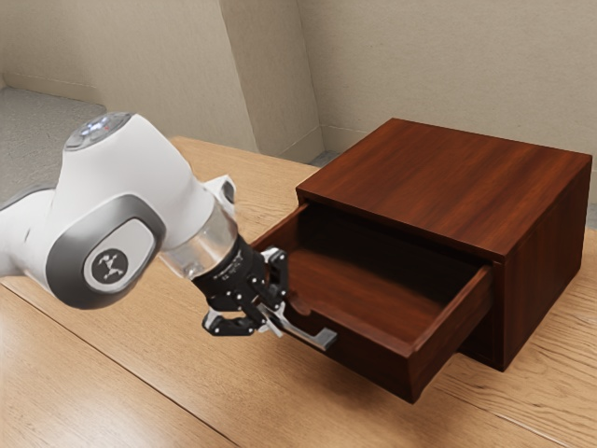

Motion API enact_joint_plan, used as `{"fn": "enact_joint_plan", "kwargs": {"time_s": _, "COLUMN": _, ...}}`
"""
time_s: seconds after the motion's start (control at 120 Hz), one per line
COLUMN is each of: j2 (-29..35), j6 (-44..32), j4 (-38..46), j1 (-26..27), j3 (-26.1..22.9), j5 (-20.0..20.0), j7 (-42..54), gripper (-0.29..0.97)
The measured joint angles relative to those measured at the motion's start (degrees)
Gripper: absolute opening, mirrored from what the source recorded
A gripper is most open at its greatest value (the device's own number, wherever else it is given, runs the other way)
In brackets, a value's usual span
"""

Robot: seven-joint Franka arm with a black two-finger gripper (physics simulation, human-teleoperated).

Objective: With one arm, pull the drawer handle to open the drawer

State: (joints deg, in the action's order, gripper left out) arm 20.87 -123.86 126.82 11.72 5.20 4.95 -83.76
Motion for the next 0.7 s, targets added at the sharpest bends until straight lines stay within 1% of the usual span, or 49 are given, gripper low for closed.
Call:
{"fn": "enact_joint_plan", "kwargs": {"time_s": 0.475, "j2": 3.41, "j6": -0.27, "j4": 3.08, "j1": -0.78, "j3": -0.56, "j5": 0.06, "j7": -0.19, "gripper": -0.05}}
{"fn": "enact_joint_plan", "kwargs": {"time_s": 0.7, "j2": 3.46, "j6": -0.48, "j4": 3.15, "j1": -0.83, "j3": -0.58, "j5": 0.07, "j7": -0.04, "gripper": 0.03}}
